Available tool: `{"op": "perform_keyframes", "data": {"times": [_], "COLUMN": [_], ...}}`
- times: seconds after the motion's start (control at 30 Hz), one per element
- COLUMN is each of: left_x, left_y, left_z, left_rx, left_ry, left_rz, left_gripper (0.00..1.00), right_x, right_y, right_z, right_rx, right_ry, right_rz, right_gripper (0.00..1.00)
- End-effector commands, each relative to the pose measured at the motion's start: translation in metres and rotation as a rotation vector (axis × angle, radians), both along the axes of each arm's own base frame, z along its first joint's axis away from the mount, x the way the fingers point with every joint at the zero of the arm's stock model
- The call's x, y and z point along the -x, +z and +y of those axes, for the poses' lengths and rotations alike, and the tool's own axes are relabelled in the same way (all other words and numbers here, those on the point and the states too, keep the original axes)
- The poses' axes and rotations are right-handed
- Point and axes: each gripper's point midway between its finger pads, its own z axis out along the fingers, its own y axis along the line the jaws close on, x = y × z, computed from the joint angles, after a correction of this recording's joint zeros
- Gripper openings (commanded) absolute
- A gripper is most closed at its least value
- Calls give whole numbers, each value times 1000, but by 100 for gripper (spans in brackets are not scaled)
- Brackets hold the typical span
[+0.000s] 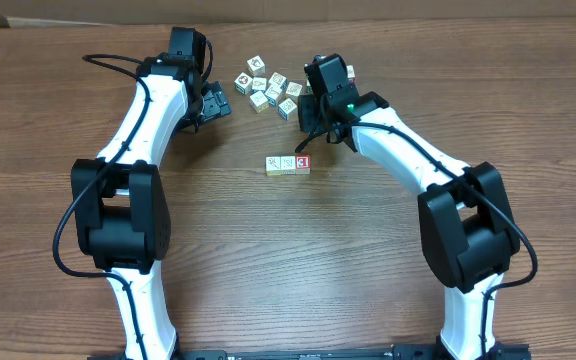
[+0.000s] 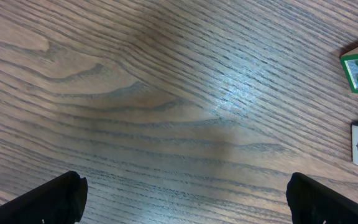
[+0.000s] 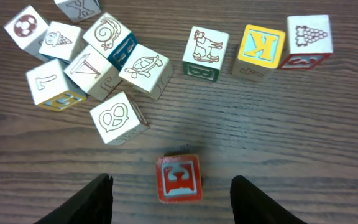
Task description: Form a horizontal line
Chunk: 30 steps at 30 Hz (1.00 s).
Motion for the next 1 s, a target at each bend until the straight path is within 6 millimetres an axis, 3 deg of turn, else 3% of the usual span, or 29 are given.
{"op": "perform_keyframes", "data": {"times": [0.0,0.27,0.4,0.57,0.77,0.97], "left_x": [-4,-4,-4,-4,-4,-4], "left_y": [5,5,5,5,5,5], "left_z": [-7,-7,-7,-7,-7,-7], "left_rx": [4,4,4,4,4,4], "left_ry": [-21,-21,-21,-21,-21,-21], "left_rz": [-14,-14,-14,-14,-14,-13], "left_gripper": [100,100,100,100,100,100], "right_x": [-7,-10,-12,-17,-18,-13], "right_y": [-14,-43,-49,-41,-31,-6], "right_z": [-1,0,-2,-8,-7,-10], "right_rx": [11,24,34,43,35,30], "right_ry": [-9,-7,-8,-29,-30,-30], "right_rz": [7,31,34,8,-8,-18], "right_gripper": [58,63,61,37,31,29]}}
